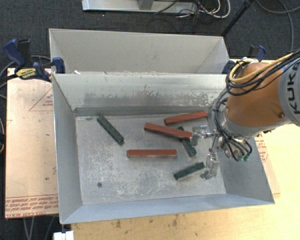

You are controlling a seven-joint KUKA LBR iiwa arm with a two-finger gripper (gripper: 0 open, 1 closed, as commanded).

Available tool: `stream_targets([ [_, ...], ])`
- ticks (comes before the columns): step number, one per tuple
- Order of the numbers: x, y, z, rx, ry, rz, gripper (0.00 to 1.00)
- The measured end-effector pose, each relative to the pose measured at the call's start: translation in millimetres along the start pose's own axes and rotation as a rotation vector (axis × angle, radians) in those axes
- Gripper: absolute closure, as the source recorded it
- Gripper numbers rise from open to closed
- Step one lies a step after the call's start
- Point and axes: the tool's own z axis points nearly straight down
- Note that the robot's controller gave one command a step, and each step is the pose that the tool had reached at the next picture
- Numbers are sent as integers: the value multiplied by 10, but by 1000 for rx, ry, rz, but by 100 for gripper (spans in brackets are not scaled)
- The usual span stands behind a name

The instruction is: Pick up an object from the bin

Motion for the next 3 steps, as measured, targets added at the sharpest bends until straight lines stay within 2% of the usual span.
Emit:
stream_targets([
  [1, 373, -102, 846, 0, -5, 232, 0],
  [2, 384, -98, 849, 0, -1, 230, 100],
  [3, 159, -190, -715, 2, -12, 224, 100],
])
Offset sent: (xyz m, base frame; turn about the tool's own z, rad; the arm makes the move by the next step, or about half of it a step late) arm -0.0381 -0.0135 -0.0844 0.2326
